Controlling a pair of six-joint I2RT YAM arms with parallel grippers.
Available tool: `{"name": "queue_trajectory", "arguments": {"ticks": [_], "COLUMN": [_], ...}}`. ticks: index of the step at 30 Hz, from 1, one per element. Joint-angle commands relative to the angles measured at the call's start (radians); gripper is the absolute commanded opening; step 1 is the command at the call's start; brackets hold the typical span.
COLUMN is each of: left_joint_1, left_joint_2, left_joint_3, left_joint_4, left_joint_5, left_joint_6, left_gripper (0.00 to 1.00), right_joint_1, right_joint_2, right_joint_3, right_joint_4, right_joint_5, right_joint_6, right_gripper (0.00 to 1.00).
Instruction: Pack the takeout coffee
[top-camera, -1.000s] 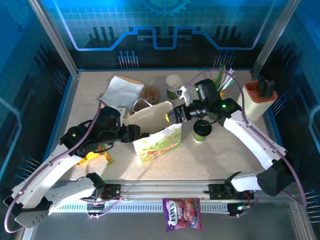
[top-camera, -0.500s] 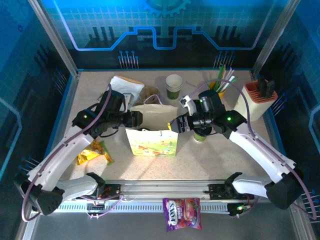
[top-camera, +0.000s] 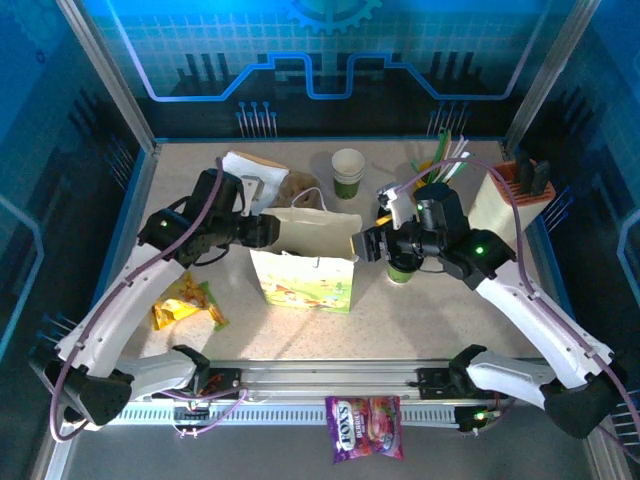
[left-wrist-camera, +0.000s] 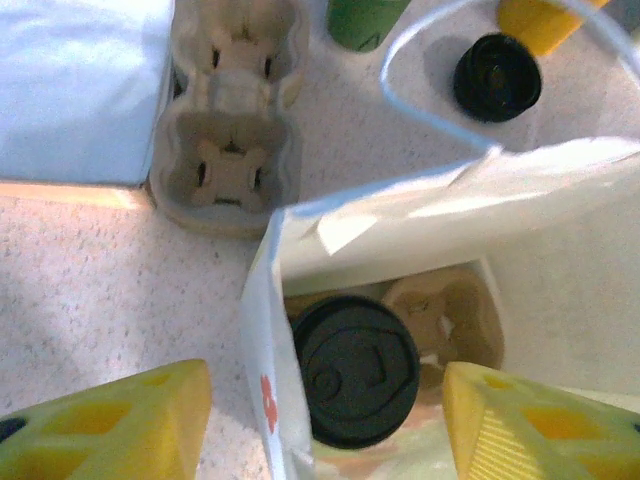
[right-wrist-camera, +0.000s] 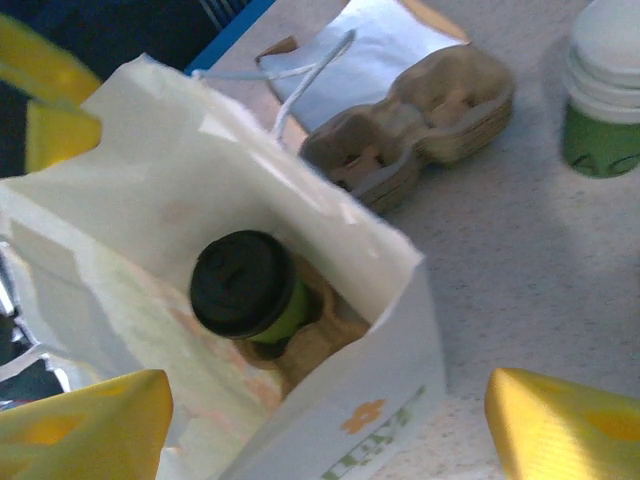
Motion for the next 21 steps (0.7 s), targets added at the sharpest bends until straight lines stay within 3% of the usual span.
{"name": "queue_trajectory", "arguments": {"ticks": [1,7,21], "left_joint_1": [0.006,0.006,0.006], "left_joint_2": [0.016,0.052,0.140], "left_joint_3": [0.034,0.071,0.161], "left_joint_4": [-0.097,-0.124,-0.128], "left_joint_5": [-0.025,-0.006,0.048], "left_joint_6": [0.053,0.067,0.132], "left_gripper": [0.56,0.28,0.10], "right_joint_1": [-0.016,-0.063,-0.155], "right_joint_2": [-0.010,-0.009,0.089], "right_joint_3": [0.047,0.043,0.095], "right_joint_4": [-0.062,-0.069,-0.229], "right_joint_5": [0.133,0.164,0.274], "right_joint_6": [-0.070,-0.075,-0.084], "right_gripper": [0.83,0.84,0.85]}}
